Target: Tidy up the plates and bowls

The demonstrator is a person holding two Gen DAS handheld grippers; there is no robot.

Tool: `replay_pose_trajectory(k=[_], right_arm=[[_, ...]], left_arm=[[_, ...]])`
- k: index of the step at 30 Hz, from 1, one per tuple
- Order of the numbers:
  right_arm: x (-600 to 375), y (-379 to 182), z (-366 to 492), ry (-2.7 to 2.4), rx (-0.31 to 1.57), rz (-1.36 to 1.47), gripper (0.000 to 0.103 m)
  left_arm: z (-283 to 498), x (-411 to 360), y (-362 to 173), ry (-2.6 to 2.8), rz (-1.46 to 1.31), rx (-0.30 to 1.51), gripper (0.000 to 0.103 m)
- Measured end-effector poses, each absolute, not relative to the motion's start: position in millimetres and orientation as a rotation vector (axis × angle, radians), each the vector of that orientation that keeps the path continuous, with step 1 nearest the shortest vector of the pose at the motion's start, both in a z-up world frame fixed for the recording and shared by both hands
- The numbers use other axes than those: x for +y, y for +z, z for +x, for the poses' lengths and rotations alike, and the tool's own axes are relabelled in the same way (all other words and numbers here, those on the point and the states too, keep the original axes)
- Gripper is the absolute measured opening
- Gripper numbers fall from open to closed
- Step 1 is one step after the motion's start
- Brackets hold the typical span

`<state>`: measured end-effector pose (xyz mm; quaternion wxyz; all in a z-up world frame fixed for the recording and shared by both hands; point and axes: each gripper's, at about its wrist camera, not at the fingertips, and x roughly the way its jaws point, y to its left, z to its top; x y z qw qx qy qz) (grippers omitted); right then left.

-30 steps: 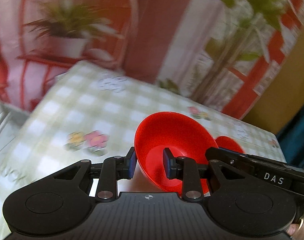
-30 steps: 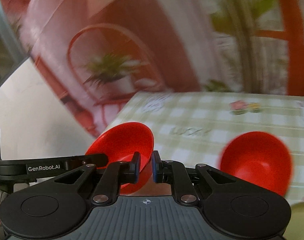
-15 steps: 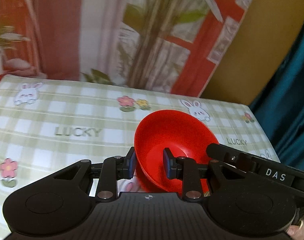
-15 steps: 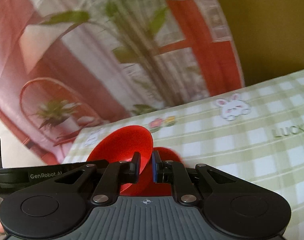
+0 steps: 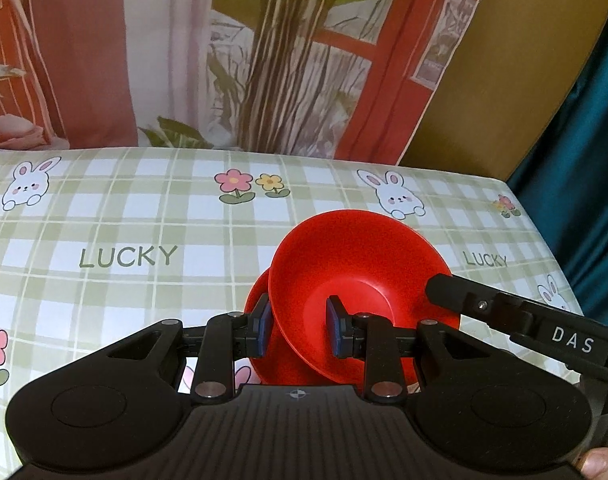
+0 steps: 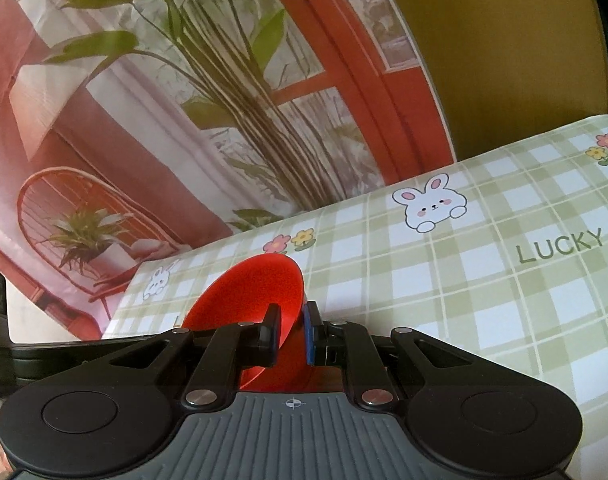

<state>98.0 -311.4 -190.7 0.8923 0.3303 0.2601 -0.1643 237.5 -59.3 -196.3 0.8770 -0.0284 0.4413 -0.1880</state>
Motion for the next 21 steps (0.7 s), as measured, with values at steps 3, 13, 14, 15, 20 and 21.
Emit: replay_pose_trajectory(k=[3, 13, 14, 15, 20, 21], right_arm=[[-309.6, -190.8, 99.3, -0.341, 0.544, 0.685, 0.013], [-306.3, -196.0, 104.3, -0.333, 0.572, 0.685, 0.013], [-306.4, -196.7, 104.5, -0.335, 0.576, 0.685, 0.013], [-306.4, -197.4, 104.7, -0.336, 0.578, 0.685, 0.013], [-306.7, -199.3, 104.3, -0.335, 0.586, 0.685, 0.013], [-306.7, -199.6, 104.4, -0.335, 0.586, 0.686, 0.013]], left_arm=[[237.5, -58.4, -196.2, -0.390, -0.058, 0.920, 0.030], [236.0, -57.3, -200.1, -0.375, -0.030, 0.919, 0.030], [235.7, -57.3, -200.4, -0.377, -0.027, 0.919, 0.030], [235.5, -57.8, -200.5, -0.378, -0.023, 0.916, 0.030], [234.3, -60.7, -199.9, -0.376, 0.001, 0.908, 0.030], [234.0, -60.7, -199.7, -0.375, 0.001, 0.908, 0.030]])
